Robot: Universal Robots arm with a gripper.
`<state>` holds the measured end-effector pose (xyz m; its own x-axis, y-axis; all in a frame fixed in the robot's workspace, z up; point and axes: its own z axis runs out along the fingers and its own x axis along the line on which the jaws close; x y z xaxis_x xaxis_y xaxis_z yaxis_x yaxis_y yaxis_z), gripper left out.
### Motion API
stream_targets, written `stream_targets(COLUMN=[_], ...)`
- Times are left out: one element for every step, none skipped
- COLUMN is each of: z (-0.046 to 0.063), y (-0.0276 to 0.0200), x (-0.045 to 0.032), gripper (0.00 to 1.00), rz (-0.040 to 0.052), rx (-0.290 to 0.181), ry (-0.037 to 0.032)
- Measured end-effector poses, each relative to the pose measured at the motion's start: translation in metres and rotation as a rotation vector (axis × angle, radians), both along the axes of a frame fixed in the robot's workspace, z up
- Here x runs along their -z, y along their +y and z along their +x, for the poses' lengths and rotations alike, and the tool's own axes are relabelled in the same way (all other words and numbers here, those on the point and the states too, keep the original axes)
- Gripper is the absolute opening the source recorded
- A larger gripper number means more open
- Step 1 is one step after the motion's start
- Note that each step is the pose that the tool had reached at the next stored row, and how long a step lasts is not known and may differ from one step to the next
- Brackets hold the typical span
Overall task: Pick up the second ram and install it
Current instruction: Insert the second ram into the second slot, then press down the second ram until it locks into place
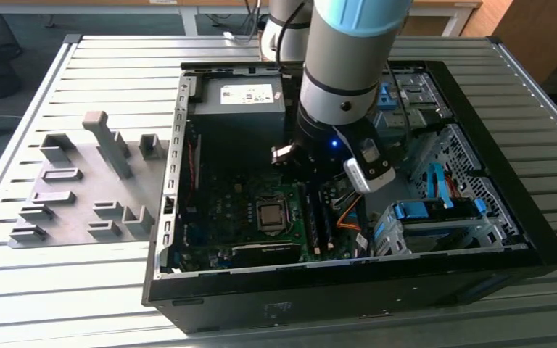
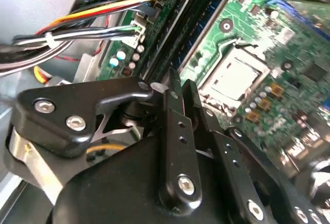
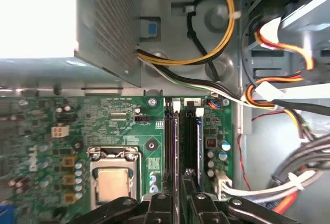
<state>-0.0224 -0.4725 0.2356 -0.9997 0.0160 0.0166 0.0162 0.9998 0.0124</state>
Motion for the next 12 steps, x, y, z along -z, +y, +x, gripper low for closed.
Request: stream_targets(z=[0.0000, 0.0000, 0.0000, 0.0000, 0.0000, 0.0000, 0.0000, 0.0000, 0.0000, 0.0000, 0.0002, 0.0004], y=[0.0000, 0.0000, 0.0000, 0.0000, 0.0000, 0.0000, 0.0000, 0.0000, 0.0000, 0.0000, 0.0000, 0.0000], x=[-0.0016, -0.0017, -0.0016, -0.0017, -0.0017, -0.0018, -0.0018, -0.0019, -0.0018, -0.0015, -0.0002, 0.0012], gripper=[0.22, 0.20, 0.14, 0.14, 0.11, 0.11, 0.11, 0.11, 0.11, 0.11, 0.11, 0.11], rz=[-0.0001, 0.0001, 0.0002, 0.0003, 0.0002, 0.0000, 0.0000, 0.0000, 0.0000, -0.0001, -0.0001, -0.0001], rx=[0.000, 0.000, 0.000, 0.000, 0.000, 0.000, 0.000, 0.000, 0.000, 0.000, 0.000, 0.000], ry=[0.0001, 0.0001, 0.0001, 0.0001, 0.0001, 0.0001, 0.0002, 0.0002, 0.0002, 0.0002, 0.0002, 0.0002])
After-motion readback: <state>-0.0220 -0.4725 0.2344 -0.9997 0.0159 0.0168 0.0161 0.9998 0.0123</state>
